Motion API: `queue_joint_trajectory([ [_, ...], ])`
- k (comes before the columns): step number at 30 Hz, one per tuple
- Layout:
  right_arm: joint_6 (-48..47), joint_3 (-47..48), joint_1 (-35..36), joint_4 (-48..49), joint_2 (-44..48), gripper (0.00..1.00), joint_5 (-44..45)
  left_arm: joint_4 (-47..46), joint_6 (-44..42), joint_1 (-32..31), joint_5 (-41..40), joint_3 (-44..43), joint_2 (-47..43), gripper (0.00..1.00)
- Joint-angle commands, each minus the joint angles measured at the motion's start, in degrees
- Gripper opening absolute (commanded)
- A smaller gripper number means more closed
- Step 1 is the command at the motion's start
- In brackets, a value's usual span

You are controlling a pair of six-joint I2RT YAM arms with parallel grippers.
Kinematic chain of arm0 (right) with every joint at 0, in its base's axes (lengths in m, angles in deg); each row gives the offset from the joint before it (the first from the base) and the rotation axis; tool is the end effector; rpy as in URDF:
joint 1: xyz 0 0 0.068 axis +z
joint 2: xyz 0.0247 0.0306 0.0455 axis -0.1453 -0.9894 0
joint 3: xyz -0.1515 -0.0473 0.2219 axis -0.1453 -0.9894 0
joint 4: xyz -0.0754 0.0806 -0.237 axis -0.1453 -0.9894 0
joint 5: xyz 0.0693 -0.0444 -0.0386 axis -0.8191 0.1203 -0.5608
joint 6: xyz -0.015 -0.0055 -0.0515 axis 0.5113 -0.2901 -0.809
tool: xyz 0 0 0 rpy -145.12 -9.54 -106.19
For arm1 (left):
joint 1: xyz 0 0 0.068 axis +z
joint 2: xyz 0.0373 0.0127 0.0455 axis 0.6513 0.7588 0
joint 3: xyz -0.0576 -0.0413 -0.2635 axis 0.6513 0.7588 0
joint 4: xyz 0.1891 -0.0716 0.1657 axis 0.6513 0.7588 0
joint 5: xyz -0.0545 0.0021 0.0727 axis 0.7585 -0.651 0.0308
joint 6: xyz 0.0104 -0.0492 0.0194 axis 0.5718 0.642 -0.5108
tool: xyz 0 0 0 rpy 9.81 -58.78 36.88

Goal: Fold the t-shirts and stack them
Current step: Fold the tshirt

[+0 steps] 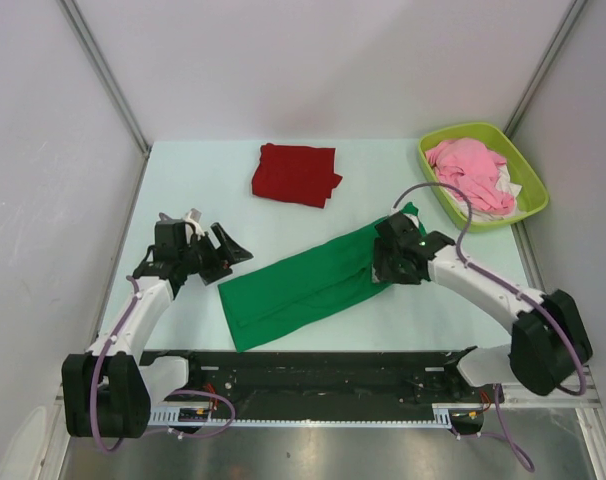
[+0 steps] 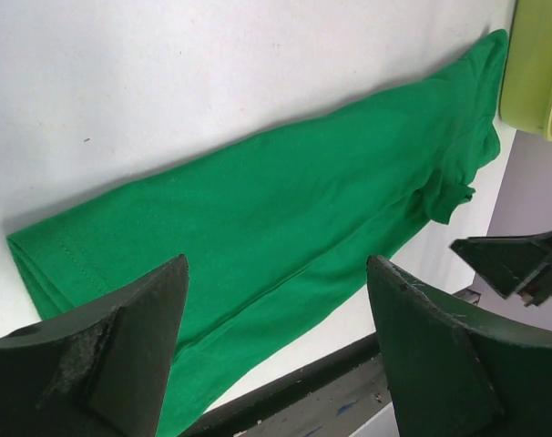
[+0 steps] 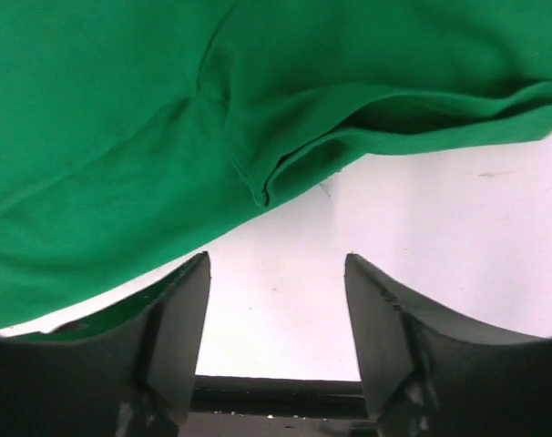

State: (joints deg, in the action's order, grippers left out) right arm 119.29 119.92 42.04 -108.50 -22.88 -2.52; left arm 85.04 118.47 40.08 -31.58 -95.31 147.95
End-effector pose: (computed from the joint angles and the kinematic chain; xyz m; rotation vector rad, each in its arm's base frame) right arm 0.2216 0.1404 0.2162 -0.0328 2.7163 0.0918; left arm 0.2147 -0.0186 0.2194 -0.5150 2.3757 -0.8759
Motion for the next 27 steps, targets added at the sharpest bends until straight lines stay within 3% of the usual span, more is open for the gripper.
queue_joint_trajectory([
  [1, 6.64, 0.36, -1.60, 0.89, 9.39, 0.93, 8.76, -1.68, -1.18, 0.38, 2.20, 0.68, -1.57, 0.85],
  [2, 7.09, 0.19, -2.31, 1.50, 10.45, 0.99, 10.09, -1.51, -1.27, 0.38, 2.11, 0.59, -1.57, 0.84],
  [8, 6.57, -0.17, -11.62, 11.85, 7.49, 1.00, 5.11, -1.24, -1.79, 0.38, 1.94, -0.03, -1.22, 0.84],
  [15, 5.07, 0.45, -12.95, 21.81, -1.48, 1.00, 1.84, -0.71, -2.67, 0.38, 1.50, -0.82, -0.17, 0.84],
  [20, 2.97, 0.45, -11.37, 18.58, -2.90, 1.00, 2.27, -0.36, -3.20, 0.38, 1.58, -0.91, 0.53, 0.84],
  [27, -0.90, -1.13, -3.81, 13.12, -2.90, 1.00, 10.54, -2.38, -2.24, 0.38, 2.64, 0.76, 0.53, 0.84],
])
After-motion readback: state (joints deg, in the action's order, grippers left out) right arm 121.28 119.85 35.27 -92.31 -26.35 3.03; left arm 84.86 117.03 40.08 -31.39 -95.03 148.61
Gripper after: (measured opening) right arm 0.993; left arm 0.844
